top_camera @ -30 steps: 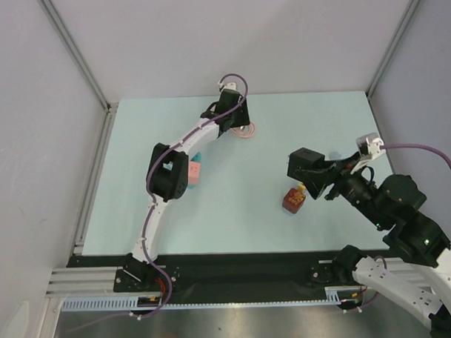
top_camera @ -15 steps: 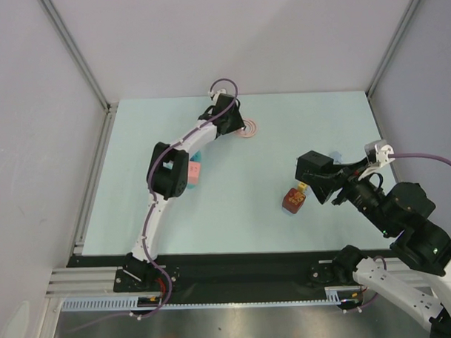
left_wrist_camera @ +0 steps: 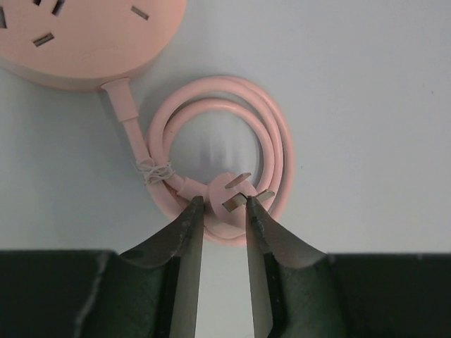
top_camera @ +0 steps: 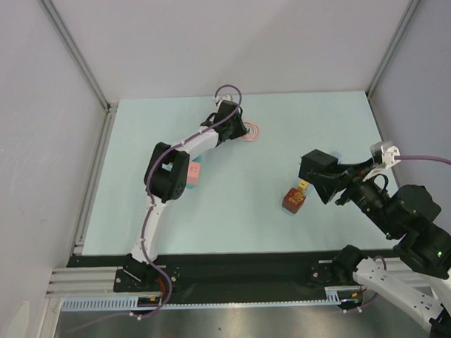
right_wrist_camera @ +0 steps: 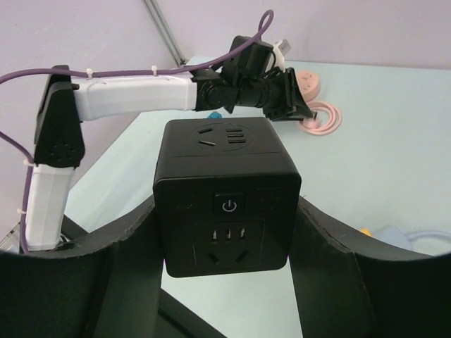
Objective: Insert the plug
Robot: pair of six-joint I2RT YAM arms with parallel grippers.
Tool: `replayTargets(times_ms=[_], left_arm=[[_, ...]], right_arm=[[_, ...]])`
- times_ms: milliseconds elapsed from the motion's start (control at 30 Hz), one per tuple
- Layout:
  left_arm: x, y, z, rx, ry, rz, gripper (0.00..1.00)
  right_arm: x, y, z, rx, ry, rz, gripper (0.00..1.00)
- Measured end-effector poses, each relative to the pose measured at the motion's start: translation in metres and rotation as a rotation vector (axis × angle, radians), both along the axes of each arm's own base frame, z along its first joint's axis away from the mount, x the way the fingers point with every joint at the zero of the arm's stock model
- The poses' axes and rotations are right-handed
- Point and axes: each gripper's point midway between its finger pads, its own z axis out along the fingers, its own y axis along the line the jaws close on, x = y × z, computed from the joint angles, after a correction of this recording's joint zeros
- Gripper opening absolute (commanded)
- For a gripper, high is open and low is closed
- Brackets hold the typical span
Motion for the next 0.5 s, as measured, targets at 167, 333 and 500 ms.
replayTargets(times_ms=[167, 333, 500], left_arm=[[-0.045, -0.012, -0.002, -0.018, 0.02, -0.061, 0.31], [-0.086, -0.048, -0.001, -0.038, 0.037, -0.145, 0.31], [-0.127, -0.078, 0.001, -0.059, 0.063, -0.212, 0.47]], right_arm=[[0.0, 0.0, 0.0, 0.009, 0.007, -0.001, 0.0], [-0.002, 0.0, 0.001, 0.028, 0.014, -0.001, 0.0], [-0.005, -0.002, 0.003, 0.049, 0.012, -0.001, 0.0]])
